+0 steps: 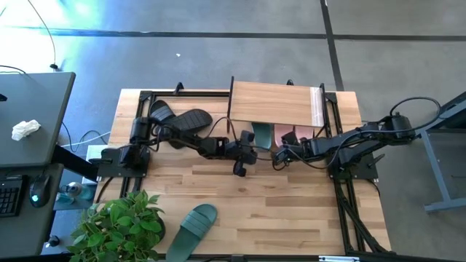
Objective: Pick and place slides into the shelf
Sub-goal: Adjust the slides under the shelf
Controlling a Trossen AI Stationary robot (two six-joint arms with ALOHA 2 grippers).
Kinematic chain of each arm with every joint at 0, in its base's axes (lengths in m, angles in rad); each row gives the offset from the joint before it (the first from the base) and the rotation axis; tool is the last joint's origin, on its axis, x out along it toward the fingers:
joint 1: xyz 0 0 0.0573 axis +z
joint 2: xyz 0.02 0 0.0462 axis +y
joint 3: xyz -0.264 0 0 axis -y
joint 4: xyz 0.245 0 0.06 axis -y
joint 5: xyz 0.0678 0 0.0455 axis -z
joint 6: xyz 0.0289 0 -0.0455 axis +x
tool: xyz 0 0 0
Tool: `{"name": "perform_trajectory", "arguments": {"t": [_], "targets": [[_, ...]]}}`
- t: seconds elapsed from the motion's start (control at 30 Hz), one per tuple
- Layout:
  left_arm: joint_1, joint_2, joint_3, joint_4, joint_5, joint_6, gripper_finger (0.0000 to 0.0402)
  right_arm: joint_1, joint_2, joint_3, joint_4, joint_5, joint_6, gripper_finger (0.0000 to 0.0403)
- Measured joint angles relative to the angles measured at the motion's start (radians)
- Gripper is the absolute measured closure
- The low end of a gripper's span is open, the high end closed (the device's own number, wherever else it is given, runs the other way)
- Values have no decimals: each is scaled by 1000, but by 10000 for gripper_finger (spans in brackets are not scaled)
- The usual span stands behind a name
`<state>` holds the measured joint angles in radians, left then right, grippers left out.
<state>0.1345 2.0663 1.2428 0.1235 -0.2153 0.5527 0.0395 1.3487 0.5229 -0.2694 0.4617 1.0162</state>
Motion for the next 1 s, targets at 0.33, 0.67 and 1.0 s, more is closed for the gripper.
{"name": "perform_trajectory", "arguments": {"t": [0.33,0.67,1.0], "targets": [[51,-9,2,-64,77,-27,393,0,0,1,275,-113,-165,403],[40,-121,2,-269,92,-36,400,-69,0,1,356,-205,-279,403],[42,-261,2,-429,42,1,401,-107,0,1,356,-208,-408,403]]}}
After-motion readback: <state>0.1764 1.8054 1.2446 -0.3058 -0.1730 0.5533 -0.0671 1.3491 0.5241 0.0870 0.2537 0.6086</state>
